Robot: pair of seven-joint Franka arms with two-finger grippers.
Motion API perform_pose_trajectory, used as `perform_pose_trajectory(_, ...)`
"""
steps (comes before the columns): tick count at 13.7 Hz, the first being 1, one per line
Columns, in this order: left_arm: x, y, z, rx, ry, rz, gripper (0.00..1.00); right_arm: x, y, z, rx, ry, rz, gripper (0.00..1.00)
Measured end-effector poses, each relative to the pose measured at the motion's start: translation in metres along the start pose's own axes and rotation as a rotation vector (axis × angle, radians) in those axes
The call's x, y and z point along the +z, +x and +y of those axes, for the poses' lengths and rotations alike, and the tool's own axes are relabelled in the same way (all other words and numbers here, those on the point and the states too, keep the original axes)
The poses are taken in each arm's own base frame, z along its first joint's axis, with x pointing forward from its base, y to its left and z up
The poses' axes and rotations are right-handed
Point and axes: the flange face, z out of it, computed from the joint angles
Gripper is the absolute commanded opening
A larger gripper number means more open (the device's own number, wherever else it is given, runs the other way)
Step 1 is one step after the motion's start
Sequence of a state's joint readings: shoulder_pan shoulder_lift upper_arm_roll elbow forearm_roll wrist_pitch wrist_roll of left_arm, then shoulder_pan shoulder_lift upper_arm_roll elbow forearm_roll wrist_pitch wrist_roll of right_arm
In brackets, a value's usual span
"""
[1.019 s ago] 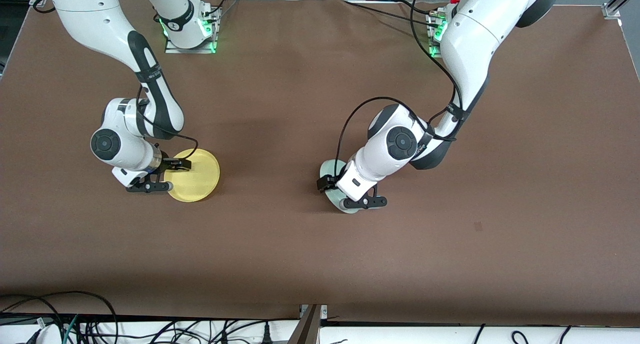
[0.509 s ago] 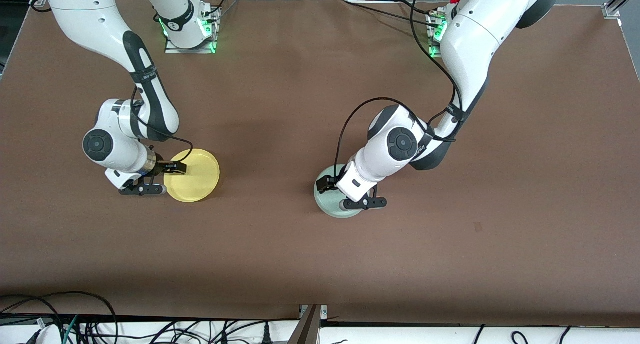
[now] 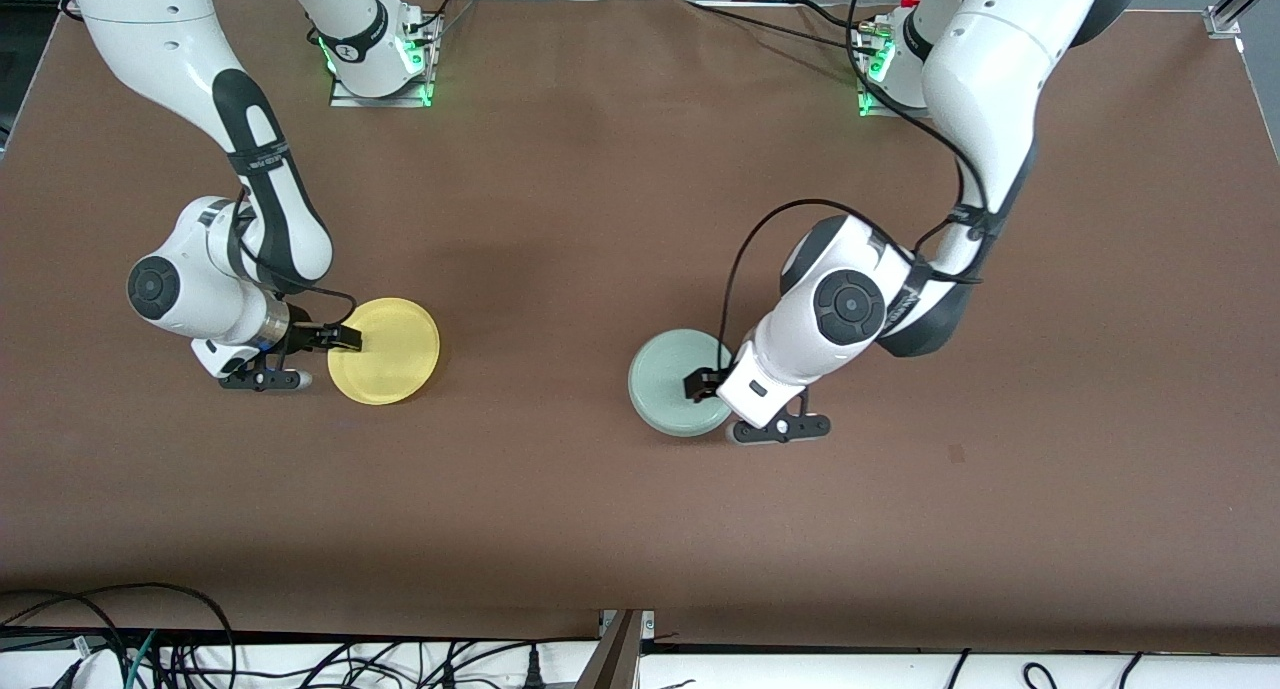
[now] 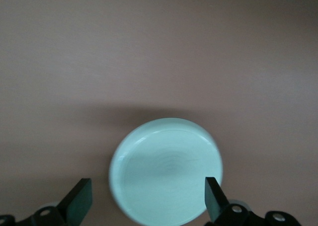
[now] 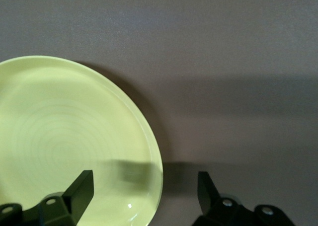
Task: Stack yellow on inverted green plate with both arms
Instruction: 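Open the left gripper and withdraw it from the green plate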
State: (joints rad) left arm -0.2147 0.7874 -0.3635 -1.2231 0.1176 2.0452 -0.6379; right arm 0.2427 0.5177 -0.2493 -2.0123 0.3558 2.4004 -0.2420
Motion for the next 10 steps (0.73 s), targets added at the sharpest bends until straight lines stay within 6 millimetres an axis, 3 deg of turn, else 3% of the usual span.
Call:
perform_pose_trajectory(2, -0.025, 0.014, -0.023, 0.015, 0.052, -0.012, 1.00, 0.000, 0.000, 0.000, -0.001, 0.002, -0.001, 0.92)
perform_pose_trajectory(4, -0.040, 0.035, -0.060, 0.041, 0.068, -0.019, 1.00, 0.001, 0.000, -0.001, -0.003, 0.003, -0.002, 0.73)
perform_pose_trajectory(6, -0.057, 0.056, -0.096, 0.030, 0.075, 0.006, 1.00, 0.001, -0.001, -0.003, -0.006, 0.004, -0.003, 0.42)
perform_pose_trajectory(10, -0.136, 0.070, -0.163, -0.056, 0.111, 0.047, 1.00, 0.003, -0.002, -0.005, -0.008, 0.004, -0.007, 0.25)
